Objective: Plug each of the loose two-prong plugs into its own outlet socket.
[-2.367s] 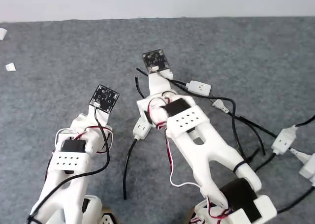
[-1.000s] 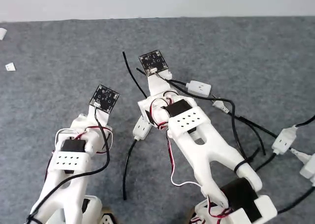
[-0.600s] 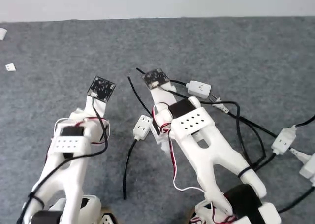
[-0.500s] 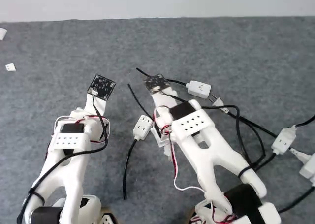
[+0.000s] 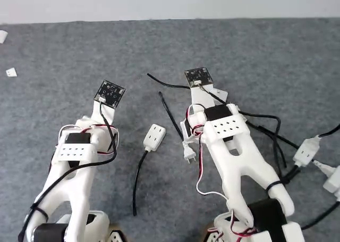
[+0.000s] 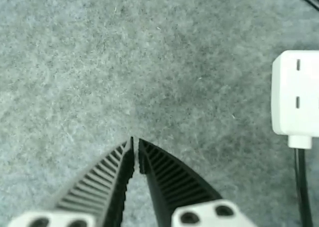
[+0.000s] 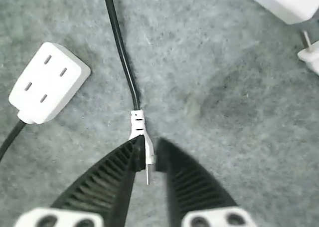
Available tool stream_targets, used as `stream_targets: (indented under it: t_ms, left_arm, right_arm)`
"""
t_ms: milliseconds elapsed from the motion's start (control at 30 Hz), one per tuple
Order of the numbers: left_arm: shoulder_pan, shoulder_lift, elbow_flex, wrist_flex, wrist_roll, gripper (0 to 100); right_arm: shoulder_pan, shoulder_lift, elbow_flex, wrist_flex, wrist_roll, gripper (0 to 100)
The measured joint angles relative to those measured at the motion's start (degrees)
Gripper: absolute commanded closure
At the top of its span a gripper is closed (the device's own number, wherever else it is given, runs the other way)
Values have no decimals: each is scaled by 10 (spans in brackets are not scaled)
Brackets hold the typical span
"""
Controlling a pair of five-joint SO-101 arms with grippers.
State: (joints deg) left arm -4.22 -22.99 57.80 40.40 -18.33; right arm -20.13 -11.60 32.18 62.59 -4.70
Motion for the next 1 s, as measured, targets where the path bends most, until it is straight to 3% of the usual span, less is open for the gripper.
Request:
stream_targets:
  t_ms: [267, 433, 1000]
  left_arm:
    - [0, 0, 0, 0, 0, 987]
    - [0, 0, 0, 0, 0, 987]
    - [0, 0, 0, 0, 0, 987]
  right_arm:
    - [-25, 24, 0, 0, 9, 900]
    - [-31, 127, -25, -2, 15, 996]
    - [-28, 184, -62, 33, 41, 991]
